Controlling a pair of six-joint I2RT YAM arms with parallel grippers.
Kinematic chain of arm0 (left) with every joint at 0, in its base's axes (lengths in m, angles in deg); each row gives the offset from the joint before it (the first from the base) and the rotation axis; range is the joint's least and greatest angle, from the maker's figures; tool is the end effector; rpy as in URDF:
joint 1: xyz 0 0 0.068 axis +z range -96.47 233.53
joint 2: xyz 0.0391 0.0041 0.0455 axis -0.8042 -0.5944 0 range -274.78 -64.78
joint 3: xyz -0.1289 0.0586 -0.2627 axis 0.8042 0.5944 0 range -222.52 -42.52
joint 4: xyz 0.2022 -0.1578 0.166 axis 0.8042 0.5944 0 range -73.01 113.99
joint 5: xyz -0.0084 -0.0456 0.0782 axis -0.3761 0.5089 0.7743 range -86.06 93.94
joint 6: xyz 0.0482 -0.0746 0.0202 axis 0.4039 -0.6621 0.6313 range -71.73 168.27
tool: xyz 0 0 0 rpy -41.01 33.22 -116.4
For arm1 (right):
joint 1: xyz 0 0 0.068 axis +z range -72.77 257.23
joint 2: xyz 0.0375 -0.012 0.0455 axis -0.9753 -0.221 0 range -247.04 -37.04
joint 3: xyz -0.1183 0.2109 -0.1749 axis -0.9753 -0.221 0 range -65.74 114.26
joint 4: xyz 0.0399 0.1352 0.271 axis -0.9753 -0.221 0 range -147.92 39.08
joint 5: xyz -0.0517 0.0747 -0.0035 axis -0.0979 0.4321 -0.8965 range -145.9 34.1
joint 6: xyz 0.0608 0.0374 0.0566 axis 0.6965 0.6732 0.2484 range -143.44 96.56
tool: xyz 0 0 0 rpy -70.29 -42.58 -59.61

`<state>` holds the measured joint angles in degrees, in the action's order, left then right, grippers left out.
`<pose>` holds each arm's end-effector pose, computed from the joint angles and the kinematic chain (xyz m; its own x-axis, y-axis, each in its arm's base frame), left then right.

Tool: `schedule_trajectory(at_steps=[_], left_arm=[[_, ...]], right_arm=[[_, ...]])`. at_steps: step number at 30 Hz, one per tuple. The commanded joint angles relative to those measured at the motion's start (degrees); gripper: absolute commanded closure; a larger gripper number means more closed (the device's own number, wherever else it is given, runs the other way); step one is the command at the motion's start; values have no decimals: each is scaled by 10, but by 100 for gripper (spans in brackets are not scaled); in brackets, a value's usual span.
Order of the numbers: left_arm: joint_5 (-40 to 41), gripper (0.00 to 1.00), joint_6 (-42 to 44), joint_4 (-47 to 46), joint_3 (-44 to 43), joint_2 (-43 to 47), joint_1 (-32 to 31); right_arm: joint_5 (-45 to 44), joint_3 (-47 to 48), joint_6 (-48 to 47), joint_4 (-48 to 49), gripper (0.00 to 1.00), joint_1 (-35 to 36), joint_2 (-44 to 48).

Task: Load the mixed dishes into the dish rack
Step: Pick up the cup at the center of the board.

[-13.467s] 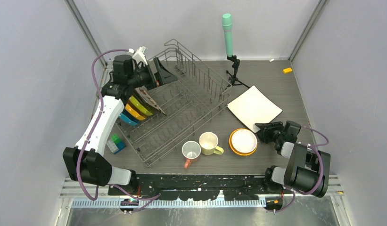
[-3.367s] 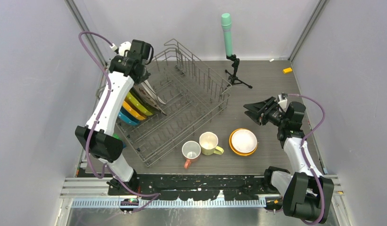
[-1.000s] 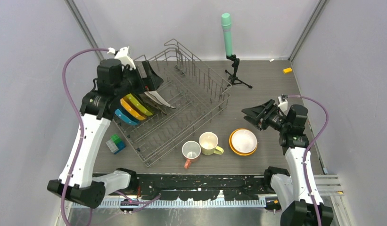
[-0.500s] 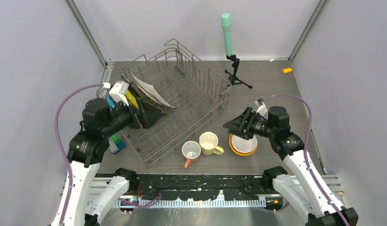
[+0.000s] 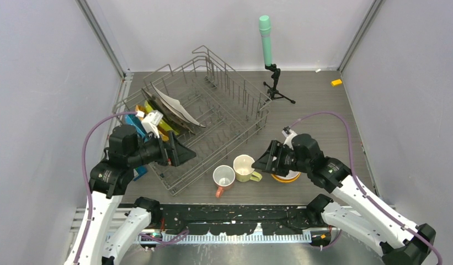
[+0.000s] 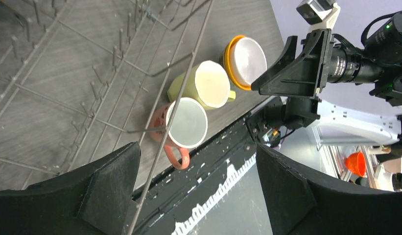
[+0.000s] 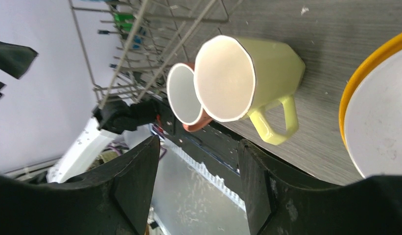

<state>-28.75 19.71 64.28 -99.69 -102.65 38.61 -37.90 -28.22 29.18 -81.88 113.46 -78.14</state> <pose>0.1550 -0.0869 0.3779 -0.7221 -0.2240 -0.6545 0.3784 0.6642 -0.6447 0.1631 0.1508 0.2602 -0.8875 0.2866 -0.3609 -0.1026 0.6406 0.7610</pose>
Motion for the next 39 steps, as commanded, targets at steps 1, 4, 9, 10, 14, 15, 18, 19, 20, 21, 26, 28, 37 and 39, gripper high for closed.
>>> schedule_trajectory(at_steps=[1,4,9,10,14,15,18,19,20,21,26,28,37,39], left_arm=[[-23,11,-5,28,24,42,-6],[-1,14,-26,37,62,75,-7],[10,19,-58,39,75,92,-13],[17,20,-54,41,71,88,-15],[54,22,-33,57,54,52,-32],[67,22,-33,57,50,47,-47],[142,23,-48,50,43,33,-110],[173,23,-56,49,41,23,-139],[203,23,-60,45,41,12,-176],[239,23,-70,40,41,-5,-215],[437,24,-118,22,25,-52,-399],[456,24,-134,-9,29,-77,-439],[604,26,-250,-30,50,-160,-552],[613,26,-270,-43,63,-171,-554]], right_arm=[[-119,18,6,-1,36,91,-15],[-196,15,17,8,36,141,-29],[-259,24,33,31,36,180,-55],[-272,31,31,35,36,181,-57],[-316,52,5,31,36,181,-88],[-321,58,-2,28,35,181,-94],[-328,76,-17,23,35,181,-115],[-334,78,-18,22,35,181,-118],[-337,81,-21,23,35,181,-122],[-346,82,-23,23,35,181,-124],[-362,100,-48,12,36,181,-135],[-364,97,-53,9,36,181,-139],[-328,54,-44,42,41,181,-125],[-321,38,-42,59,43,181,-117]])
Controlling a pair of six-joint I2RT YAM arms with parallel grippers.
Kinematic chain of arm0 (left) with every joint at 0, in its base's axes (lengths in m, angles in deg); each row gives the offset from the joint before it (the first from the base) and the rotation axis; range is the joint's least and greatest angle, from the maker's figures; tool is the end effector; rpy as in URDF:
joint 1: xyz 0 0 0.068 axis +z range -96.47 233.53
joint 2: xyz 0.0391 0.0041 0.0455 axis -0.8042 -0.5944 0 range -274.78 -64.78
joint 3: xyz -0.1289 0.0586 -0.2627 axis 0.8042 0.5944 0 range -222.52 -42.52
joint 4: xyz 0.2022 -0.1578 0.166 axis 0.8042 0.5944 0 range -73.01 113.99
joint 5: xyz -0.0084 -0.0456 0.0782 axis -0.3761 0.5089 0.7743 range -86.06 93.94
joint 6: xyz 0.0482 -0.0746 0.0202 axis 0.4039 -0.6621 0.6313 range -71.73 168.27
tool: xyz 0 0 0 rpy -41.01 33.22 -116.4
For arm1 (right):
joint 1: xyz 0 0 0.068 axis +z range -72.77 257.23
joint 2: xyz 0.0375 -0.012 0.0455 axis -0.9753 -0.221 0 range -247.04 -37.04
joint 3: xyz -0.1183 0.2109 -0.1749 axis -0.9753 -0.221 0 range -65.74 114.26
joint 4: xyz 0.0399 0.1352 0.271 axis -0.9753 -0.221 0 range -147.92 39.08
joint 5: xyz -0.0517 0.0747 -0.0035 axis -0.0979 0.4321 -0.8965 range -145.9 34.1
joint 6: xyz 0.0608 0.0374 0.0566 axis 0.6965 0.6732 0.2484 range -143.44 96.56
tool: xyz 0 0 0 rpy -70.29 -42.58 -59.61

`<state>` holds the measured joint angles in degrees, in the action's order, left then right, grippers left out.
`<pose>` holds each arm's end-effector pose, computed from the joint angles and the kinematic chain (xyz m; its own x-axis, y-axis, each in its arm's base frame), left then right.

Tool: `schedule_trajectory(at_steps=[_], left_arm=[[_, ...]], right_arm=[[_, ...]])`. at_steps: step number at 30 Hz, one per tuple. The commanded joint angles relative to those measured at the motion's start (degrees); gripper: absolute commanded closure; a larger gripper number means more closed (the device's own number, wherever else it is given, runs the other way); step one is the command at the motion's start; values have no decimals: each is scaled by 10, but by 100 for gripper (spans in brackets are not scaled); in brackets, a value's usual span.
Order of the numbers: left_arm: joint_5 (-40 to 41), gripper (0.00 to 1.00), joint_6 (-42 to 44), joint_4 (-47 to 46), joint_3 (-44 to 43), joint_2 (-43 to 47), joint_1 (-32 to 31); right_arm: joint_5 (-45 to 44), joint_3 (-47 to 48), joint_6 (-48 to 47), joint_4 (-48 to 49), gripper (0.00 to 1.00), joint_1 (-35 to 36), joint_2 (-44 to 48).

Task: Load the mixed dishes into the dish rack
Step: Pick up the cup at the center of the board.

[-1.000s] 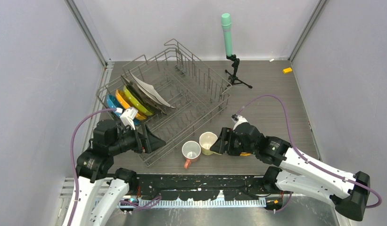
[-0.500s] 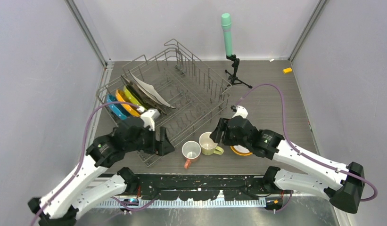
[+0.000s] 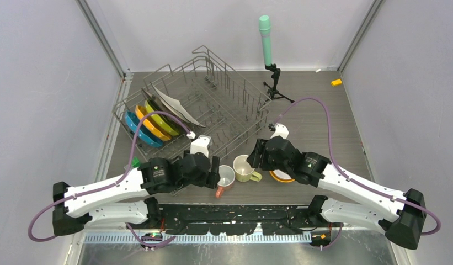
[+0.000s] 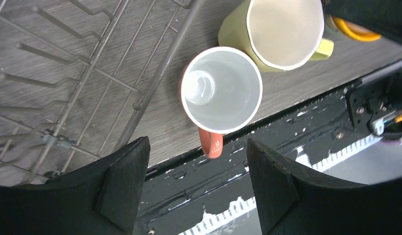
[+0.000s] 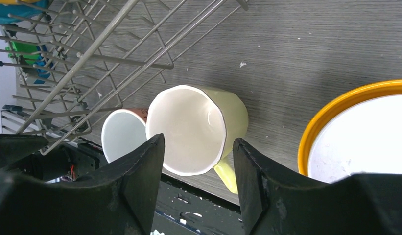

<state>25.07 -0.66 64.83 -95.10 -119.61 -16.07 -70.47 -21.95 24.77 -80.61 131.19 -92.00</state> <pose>0.1122 -0.2173 0.2843 -0.7740 0.0637 -0.6300 0.3198 0.8980 -0.3021 0.1734 0.2035 0.2536 -0.7565 0.1867 -0.6267 -0.1601 0.8764 0.4543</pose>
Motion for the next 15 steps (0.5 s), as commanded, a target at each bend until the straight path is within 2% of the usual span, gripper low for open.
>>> schedule_trajectory(at_steps=[1,8,15], left_arm=[[82,26,-78,-48,20,-8,-9],[114,29,-161,-87,63,-40,-33],[111,35,-201,-108,84,-76,-42]], right_arm=[[10,-27,4,48,44,4,22],[23,-63,17,46,48,4,53],[29,-117,55,66,50,4,111]])
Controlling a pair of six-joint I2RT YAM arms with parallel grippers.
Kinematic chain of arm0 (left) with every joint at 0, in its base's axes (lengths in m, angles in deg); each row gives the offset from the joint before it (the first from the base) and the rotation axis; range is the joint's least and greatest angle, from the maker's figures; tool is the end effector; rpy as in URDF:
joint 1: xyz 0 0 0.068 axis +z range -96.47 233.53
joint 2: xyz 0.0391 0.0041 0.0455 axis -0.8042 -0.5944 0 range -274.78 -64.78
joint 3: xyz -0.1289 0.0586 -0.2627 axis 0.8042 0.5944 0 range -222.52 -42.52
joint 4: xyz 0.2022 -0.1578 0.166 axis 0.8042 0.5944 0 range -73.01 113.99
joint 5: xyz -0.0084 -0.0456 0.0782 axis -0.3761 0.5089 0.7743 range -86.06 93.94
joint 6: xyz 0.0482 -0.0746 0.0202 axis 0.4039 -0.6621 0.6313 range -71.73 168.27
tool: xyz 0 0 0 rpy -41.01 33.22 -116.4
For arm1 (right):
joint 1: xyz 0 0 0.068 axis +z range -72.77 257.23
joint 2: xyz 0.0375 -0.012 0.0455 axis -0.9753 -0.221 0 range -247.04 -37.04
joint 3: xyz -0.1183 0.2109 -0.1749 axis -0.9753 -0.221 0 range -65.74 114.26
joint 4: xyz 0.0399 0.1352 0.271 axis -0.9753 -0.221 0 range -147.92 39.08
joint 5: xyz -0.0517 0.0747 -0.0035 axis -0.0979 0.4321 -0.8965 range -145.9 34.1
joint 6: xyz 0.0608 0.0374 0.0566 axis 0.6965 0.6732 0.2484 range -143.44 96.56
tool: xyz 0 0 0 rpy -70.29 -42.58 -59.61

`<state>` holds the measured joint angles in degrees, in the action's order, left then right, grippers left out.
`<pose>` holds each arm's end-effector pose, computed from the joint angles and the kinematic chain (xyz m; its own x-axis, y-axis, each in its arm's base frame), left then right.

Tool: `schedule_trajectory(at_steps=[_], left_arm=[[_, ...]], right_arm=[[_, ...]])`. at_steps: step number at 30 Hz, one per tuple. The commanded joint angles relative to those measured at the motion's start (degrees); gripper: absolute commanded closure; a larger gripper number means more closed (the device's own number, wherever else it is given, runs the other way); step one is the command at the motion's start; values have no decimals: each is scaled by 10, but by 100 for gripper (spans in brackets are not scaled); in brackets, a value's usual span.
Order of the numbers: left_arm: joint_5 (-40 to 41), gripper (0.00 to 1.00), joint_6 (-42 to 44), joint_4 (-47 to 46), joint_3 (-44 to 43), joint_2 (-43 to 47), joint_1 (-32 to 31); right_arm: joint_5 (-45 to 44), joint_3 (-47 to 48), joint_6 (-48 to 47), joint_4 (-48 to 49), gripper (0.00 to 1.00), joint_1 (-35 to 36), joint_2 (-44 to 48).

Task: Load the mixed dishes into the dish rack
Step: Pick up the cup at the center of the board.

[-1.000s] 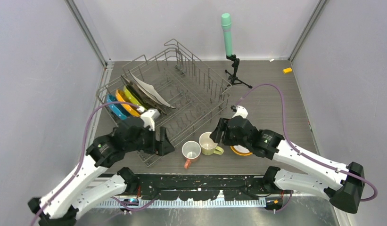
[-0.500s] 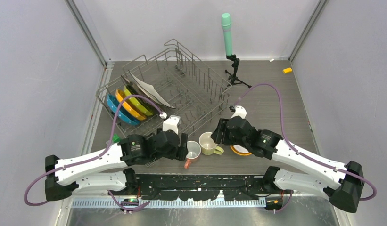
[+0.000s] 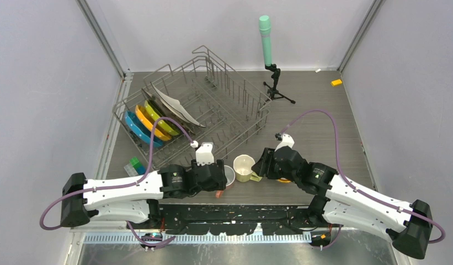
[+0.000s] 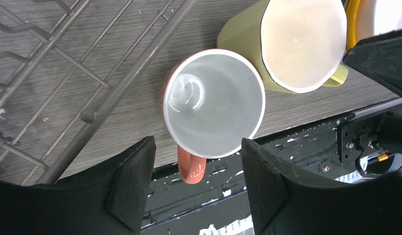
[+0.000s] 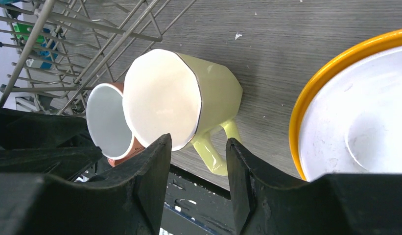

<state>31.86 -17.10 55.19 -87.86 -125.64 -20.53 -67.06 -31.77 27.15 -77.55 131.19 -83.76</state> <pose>0.1087 -0.2415 0.2292 -0.7954 -0.1398 -0.5897 0.1211 0.9168 -0.3806 0.1525 0.1828 0.2214 -0.7819 0.2137 -0.5856 -0.1595 0.8396 0.5193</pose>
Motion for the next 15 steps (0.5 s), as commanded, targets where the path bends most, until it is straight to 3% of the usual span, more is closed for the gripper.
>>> schedule_trajectory(at_steps=[1,11,15], left_arm=[[44,36,-37,-16,13,-22,2],[68,50,-50,-1,19,-64,2],[69,51,-60,-3,36,-65,3]], right_arm=[[-7,-24,34,38,50,4,33],[-7,-39,47,46,51,3,51],[-10,-31,39,46,51,4,37]])
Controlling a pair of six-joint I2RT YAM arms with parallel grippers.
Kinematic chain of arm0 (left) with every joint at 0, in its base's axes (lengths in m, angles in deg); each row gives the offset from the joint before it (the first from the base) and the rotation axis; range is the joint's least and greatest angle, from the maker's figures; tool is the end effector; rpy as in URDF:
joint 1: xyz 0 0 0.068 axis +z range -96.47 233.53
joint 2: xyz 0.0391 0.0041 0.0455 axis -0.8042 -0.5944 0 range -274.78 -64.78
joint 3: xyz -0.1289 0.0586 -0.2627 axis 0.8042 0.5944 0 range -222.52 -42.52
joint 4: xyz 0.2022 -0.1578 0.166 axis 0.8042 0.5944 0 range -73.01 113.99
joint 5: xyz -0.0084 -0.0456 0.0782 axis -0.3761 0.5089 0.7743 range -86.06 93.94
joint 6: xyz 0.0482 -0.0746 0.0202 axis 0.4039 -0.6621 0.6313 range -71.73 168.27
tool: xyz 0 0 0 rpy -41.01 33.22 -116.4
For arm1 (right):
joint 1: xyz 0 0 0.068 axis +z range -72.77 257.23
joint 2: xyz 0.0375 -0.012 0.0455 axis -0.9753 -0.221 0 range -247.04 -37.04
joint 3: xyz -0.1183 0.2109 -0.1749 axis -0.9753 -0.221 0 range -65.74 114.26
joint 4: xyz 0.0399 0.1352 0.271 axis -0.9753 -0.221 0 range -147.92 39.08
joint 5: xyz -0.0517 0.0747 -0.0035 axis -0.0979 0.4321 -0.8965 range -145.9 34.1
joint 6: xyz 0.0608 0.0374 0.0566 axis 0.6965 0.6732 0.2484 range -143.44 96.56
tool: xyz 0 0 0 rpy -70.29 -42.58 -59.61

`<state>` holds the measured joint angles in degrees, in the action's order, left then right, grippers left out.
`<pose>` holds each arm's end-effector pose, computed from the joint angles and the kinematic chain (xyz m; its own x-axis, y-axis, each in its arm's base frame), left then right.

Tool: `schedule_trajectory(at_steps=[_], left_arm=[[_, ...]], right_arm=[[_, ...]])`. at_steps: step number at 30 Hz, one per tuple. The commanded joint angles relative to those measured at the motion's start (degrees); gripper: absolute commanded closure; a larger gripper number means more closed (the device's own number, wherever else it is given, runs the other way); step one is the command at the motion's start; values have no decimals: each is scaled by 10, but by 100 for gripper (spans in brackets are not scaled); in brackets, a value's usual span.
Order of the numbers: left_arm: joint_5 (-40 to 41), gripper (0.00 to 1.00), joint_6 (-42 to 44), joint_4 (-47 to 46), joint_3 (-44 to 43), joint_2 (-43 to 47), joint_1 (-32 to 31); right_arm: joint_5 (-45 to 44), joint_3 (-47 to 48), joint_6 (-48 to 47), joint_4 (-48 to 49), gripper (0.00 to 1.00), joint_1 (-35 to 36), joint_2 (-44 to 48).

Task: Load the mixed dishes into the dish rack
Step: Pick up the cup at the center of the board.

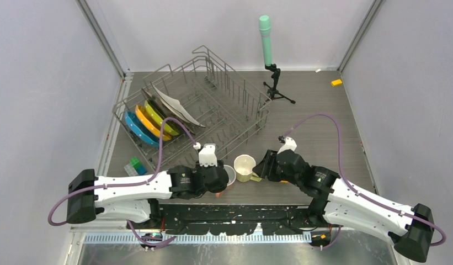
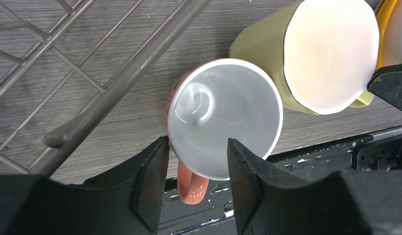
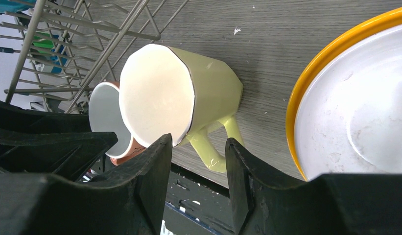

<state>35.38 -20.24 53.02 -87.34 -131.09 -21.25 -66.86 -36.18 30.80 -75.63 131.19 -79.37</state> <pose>0.1130 -0.2530 0.2073 -0.7787 -0.1618 -0.6062 0.0686 0.9385 -0.3385 0.1450 0.1730 0.2094 -0.7814 0.2801 -0.5577 -0.1217 0.8081 0.5764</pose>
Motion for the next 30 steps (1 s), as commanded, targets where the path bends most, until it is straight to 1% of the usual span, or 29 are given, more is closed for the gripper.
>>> schedule_trajectory(at_steps=[1,3,6,12,15,19,23,24,27,30], left_arm=[[31,51,-30,14,35,-12,10],[26,51,-33,9,40,-18,10],[24,54,-35,12,42,-31,10],[32,68,-32,28,35,-36,10],[38,72,-28,35,33,-28,10],[41,83,-19,35,31,-20,10],[38,95,6,30,21,-20,10],[35,99,14,28,18,-20,10],[27,100,34,21,8,-18,10],[18,100,55,7,5,-6,10]], right_arm=[[-11,14,-1,27,51,4,-13],[-9,19,-4,28,51,4,-23],[-2,25,-6,27,51,4,-34],[2,26,-5,27,51,4,-40],[-1,23,-2,27,51,4,-33],[-3,22,0,27,51,4,-27],[-1,22,1,27,50,4,-29],[-1,22,1,27,50,4,-29],[3,21,1,28,50,4,-30],[9,16,1,39,46,4,-25]])
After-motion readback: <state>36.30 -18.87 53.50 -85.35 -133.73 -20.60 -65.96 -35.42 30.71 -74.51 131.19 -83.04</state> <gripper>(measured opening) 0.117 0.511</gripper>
